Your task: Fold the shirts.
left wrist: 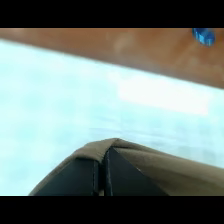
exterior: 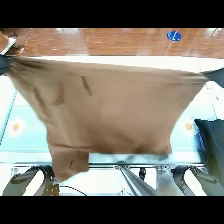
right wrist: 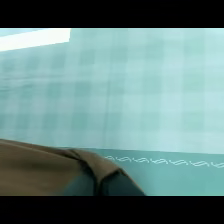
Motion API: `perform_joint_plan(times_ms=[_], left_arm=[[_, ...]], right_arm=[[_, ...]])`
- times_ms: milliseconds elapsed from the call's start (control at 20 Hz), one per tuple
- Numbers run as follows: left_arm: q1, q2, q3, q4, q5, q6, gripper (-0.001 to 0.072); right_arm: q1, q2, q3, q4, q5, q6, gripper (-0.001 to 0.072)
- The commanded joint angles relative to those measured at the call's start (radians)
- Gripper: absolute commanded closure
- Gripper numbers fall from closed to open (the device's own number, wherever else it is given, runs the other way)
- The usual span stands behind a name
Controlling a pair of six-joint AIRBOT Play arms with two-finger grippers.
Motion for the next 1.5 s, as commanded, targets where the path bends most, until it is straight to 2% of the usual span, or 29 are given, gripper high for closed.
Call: perform_joint_plan(times_ms=[0, 100, 300, 450, 600, 650, 750, 900, 1050, 1200, 1450], left_arm=[[-0.09, -0.283, 0.008, -0.048, 0.19, -0.013, 0.0685], [-0.118, -0.461, 0.107, -0.051, 0.217, -0.052, 0.0685], [-0.141, -0.729, 0.29, -0.082, 0.154, -0.135, 0.0684], [-0.144, -0.813, 0.32, -0.157, 0.114, -0.135, 0.0684], [-0.136, -0.826, 0.322, -0.162, 0.066, -0.134, 0.0684], [-0.125, -0.824, 0.333, -0.162, 0.035, -0.127, 0.0684], [-0.092, -0.822, 0.378, -0.162, -0.065, -0.053, 0.0684], [-0.041, -0.821, 0.435, -0.162, -0.293, 0.062, 0.0684], [-0.023, -0.832, 0.425, -0.121, -0.517, 0.169, 0.0684], [-0.023, -0.835, 0.344, -0.043, -0.549, 0.177, 0.0684], [-0.03, -0.856, 0.247, -0.022, -0.497, 0.177, 0.0684]], right_arm=[[0.0, -0.238, -0.038, 0.086, -0.186, -0.068, 0.0686], [0.0, -0.403, 0.032, 0.123, -0.237, -0.069, 0.0686], [0.038, -0.671, 0.152, 0.151, -0.29, -0.064, 0.0686], [0.075, -0.782, 0.212, 0.153, -0.325, -0.045, 0.0686], [0.082, -0.813, 0.22, 0.153, -0.312, -0.039, 0.0686], [0.074, -0.809, 0.223, 0.153, -0.295, -0.039, 0.0686], [0.047, -0.795, 0.248, 0.152, -0.231, -0.041, 0.0686], [-0.005, -0.766, 0.287, 0.15, -0.087, -0.057, 0.0686], [-0.026, -0.747, 0.285, 0.063, 0.06, -0.06, 0.0686], [-0.01, -0.747, 0.227, 0.016, 0.124, -0.071, 0.0686], [0.007, -0.747, 0.082, 0.014, 0.007, -0.071, 0.0685]])
